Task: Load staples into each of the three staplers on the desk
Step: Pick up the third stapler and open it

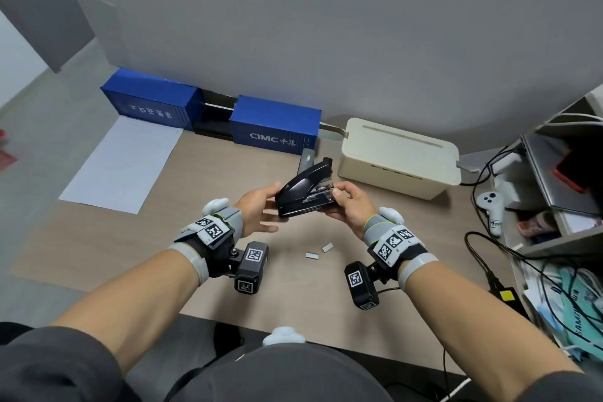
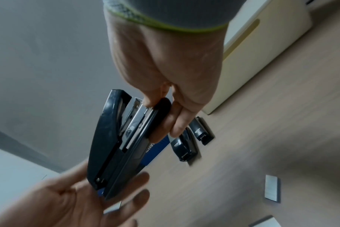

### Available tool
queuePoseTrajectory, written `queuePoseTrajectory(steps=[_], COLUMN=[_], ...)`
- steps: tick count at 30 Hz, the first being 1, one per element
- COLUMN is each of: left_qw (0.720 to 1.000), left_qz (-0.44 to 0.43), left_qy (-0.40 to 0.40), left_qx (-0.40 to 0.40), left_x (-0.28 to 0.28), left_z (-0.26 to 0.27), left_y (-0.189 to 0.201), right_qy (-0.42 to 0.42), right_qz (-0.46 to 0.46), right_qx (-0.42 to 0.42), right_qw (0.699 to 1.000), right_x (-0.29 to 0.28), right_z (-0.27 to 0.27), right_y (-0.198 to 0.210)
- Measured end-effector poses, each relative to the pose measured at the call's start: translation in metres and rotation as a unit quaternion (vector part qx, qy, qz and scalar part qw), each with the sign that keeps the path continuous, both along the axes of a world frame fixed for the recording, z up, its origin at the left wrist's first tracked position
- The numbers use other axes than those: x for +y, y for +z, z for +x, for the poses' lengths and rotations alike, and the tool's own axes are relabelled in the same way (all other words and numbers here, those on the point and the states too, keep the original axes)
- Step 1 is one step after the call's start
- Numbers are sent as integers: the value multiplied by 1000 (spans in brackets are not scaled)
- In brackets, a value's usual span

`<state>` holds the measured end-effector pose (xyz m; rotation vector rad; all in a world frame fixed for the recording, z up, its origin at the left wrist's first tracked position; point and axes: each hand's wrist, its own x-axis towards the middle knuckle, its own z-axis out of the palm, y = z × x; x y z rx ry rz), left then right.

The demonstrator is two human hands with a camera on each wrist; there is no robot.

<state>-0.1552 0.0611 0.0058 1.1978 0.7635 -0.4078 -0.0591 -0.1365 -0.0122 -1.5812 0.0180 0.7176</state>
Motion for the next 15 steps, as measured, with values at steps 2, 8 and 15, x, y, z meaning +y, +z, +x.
queuePoseTrajectory(steps=[2, 8, 15], left_qw=[999, 997, 998], left_qz=[-31, -77, -60], left_qy=[-16, 19, 19], left_qx=[19, 10, 15], left_x=[-1, -4, -3], left_z=[-4, 0, 1], left_y=[-1, 5, 5], right_qy=[-14, -1, 21], right_qz=[15, 26, 15], right_qx=[3, -13, -28], right_qw=[1000, 1000, 999], right_x=[-5, -13, -17], right_z=[0, -2, -3], right_y=[0, 1, 8])
